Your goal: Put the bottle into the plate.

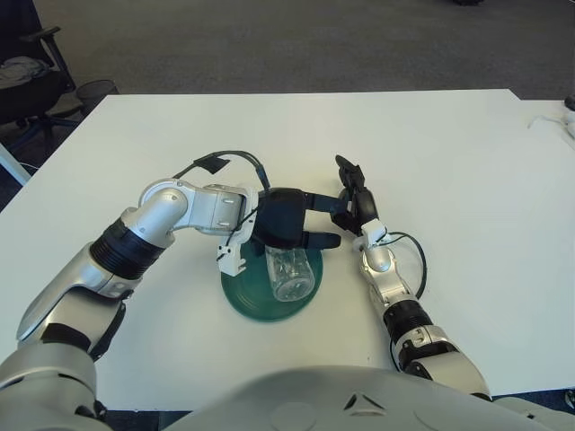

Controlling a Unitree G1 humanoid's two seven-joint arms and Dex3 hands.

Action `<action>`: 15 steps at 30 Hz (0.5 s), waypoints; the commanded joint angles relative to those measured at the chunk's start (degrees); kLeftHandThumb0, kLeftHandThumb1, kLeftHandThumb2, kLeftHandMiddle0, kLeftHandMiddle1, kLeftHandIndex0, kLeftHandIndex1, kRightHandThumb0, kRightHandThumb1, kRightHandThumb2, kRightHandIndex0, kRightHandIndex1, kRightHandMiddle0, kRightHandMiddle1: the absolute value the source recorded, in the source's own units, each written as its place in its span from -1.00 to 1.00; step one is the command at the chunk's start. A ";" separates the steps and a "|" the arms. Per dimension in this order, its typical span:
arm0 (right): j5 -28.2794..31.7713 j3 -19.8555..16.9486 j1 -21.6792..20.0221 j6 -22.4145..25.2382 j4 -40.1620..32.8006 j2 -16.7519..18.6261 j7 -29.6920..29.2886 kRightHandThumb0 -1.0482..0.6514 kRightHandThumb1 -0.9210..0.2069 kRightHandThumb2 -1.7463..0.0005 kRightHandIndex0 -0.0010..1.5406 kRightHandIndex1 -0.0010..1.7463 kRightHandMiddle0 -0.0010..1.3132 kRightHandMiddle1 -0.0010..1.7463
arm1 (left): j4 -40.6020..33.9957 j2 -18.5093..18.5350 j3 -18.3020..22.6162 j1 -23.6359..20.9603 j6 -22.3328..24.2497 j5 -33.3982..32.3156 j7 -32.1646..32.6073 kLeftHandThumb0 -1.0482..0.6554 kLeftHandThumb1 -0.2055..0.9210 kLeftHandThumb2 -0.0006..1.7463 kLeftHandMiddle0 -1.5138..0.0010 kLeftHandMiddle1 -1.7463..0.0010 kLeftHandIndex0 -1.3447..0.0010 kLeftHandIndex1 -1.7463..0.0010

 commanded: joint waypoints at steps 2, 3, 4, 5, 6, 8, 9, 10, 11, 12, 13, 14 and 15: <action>1.58 -3.63 12.70 6.72 1.92 1.06 -6.30 -0.37 -1.00 -0.12 -0.60 -0.85 -1.00 0.02 | 0.32 0.83 -1.17 -1.26 1.69 -4.39 -8.70 -1.00 1.00 0.33 0.99 1.00 1.00 0.82; 2.09 -4.57 12.30 8.63 1.40 1.68 -7.63 -0.36 -1.00 -0.08 -0.58 -0.83 -1.00 0.07 | 0.16 0.89 -1.18 -1.29 1.74 -4.62 -9.18 -1.00 1.00 0.34 0.99 1.00 1.00 0.82; 3.30 -6.29 11.06 9.69 1.89 1.91 -9.04 -0.36 -1.00 -0.01 -0.59 -0.74 -1.00 0.15 | -0.28 0.98 -1.14 -1.25 1.84 -4.62 -9.66 -1.00 1.00 0.35 0.99 1.00 1.00 0.81; 4.07 -7.27 10.27 10.07 2.28 1.90 -9.79 -0.35 -0.97 0.05 -0.62 -0.59 -1.00 0.23 | -0.59 1.01 -1.10 -1.21 1.91 -4.64 -10.03 -1.00 1.00 0.36 1.00 1.00 1.00 0.81; 5.54 -8.66 8.44 10.33 3.49 1.45 -10.19 -0.35 -0.96 0.07 -0.65 -0.51 -1.00 0.26 | -1.00 0.99 -1.02 -1.09 2.08 -4.60 -10.47 -1.00 1.00 0.36 1.00 1.00 1.00 0.81; 7.89 -10.37 6.09 10.73 4.57 1.00 -10.68 -0.33 -0.88 0.09 -0.71 -0.27 -0.99 0.36 | -1.62 0.83 -0.81 -0.81 2.46 -4.78 -11.32 -1.00 1.00 0.38 1.00 1.00 1.00 0.81; 8.78 -10.94 5.39 10.79 4.74 0.98 -10.86 -0.33 -0.85 0.09 -0.71 -0.22 -0.98 0.38 | -1.86 0.74 -0.70 -0.67 2.66 -4.94 -11.71 -1.00 1.00 0.38 1.00 1.00 1.00 0.81; 9.82 -11.52 5.40 10.44 4.45 1.43 -11.01 -0.31 -0.79 0.07 -0.73 -0.15 -0.97 0.42 | -2.11 0.62 -0.56 -0.38 2.95 -5.06 -11.86 -1.00 1.00 0.38 1.00 1.00 1.00 0.81; 10.54 -12.00 5.34 10.10 4.44 1.71 -11.05 -0.30 -0.73 0.04 -0.73 -0.07 -0.96 0.46 | -2.19 0.44 -0.54 -0.23 3.19 -5.07 -11.94 -1.00 1.00 0.39 1.00 1.00 1.00 0.82; 11.25 -12.50 5.52 9.70 4.30 2.08 -11.13 -0.29 -0.71 0.03 -0.73 -0.04 -0.96 0.47 | -2.14 0.23 -0.56 0.00 3.38 -4.99 -11.66 -1.00 1.00 0.39 1.00 1.00 1.00 0.82; 11.73 -12.85 5.61 9.44 4.24 2.32 -11.17 -0.28 -0.66 0.01 -0.73 0.01 -0.95 0.51 | -2.10 0.10 -0.60 0.15 3.53 -4.93 -11.45 -1.00 1.00 0.40 1.00 1.00 1.00 0.83; 11.97 -13.16 5.63 9.21 4.28 2.58 -11.54 -0.27 -0.63 -0.01 -0.73 0.04 -0.94 0.53 | -2.04 0.04 -0.62 0.23 3.57 -4.94 -11.13 -1.00 1.00 0.40 1.00 1.00 1.00 0.84; 12.10 -13.36 5.63 9.05 4.32 2.77 -11.82 -0.26 -0.61 -0.02 -0.73 0.06 -0.94 0.55 | -2.04 0.03 -0.64 0.27 3.60 -4.97 -10.92 -1.00 1.00 0.40 1.00 1.00 1.00 0.84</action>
